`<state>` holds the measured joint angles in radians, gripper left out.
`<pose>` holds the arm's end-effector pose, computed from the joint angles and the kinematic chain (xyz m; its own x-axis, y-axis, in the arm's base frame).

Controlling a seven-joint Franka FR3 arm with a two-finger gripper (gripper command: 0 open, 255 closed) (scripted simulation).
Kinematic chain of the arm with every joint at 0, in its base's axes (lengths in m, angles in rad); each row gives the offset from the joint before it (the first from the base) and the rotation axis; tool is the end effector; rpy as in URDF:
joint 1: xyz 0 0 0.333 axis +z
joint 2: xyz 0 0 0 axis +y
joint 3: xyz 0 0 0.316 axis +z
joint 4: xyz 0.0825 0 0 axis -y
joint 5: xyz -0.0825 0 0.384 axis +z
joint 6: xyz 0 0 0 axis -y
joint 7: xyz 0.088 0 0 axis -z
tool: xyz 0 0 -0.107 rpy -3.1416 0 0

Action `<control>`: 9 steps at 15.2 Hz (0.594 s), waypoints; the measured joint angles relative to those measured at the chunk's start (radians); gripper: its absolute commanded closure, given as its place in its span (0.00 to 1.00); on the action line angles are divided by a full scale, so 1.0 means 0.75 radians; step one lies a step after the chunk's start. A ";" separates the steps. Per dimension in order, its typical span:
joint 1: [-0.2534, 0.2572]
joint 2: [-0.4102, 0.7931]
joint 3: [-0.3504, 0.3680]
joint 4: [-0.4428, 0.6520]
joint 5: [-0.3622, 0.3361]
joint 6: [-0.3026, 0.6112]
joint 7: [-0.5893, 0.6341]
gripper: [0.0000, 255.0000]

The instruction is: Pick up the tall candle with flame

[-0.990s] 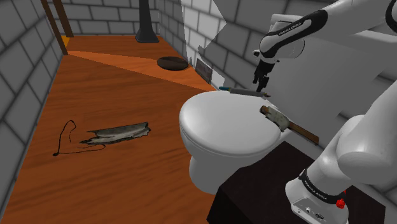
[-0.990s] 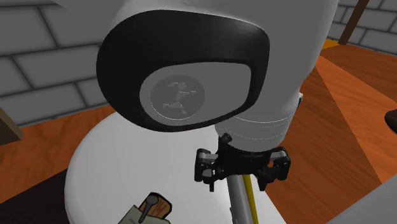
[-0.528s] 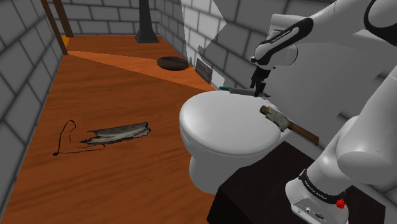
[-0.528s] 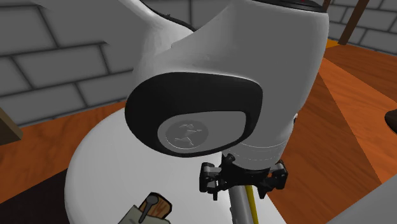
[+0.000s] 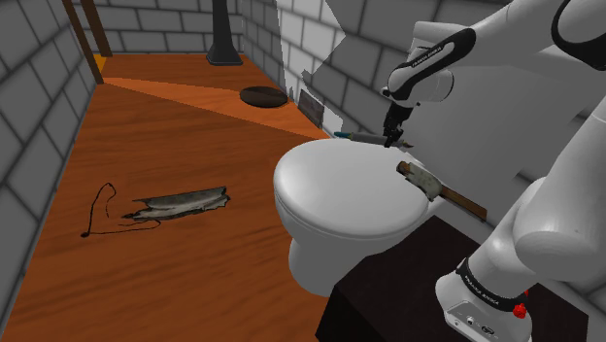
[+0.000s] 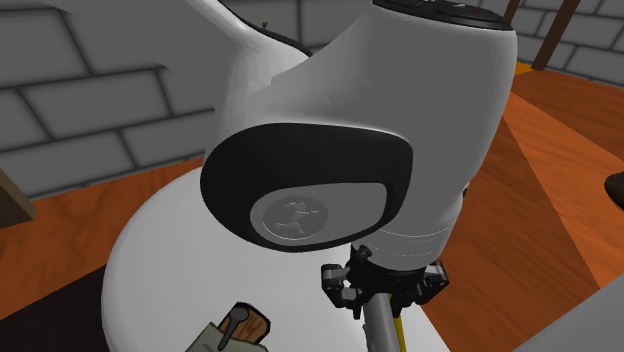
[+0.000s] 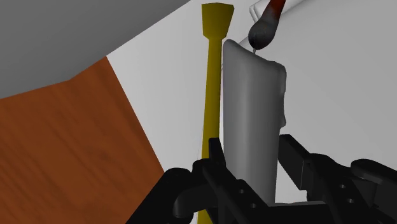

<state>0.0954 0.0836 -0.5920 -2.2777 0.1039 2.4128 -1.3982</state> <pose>0.4674 -0.2517 0.3313 0.6738 0.7379 0.0385 0.7355 -0.6748 0.0606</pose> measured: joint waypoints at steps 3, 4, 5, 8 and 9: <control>0.000 -0.001 0.000 -0.002 0.000 0.003 -0.001 1.00; 0.000 -0.001 0.000 -0.002 0.000 0.003 0.000 1.00; 0.001 -0.004 0.000 0.001 -0.006 -0.007 0.004 1.00; 0.006 -0.038 -0.004 0.010 -0.040 -0.051 0.029 1.00; 0.006 -0.050 -0.006 0.017 -0.051 -0.067 0.035 1.00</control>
<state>0.0998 0.0462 -0.5962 -2.2652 0.0659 2.3627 -1.3717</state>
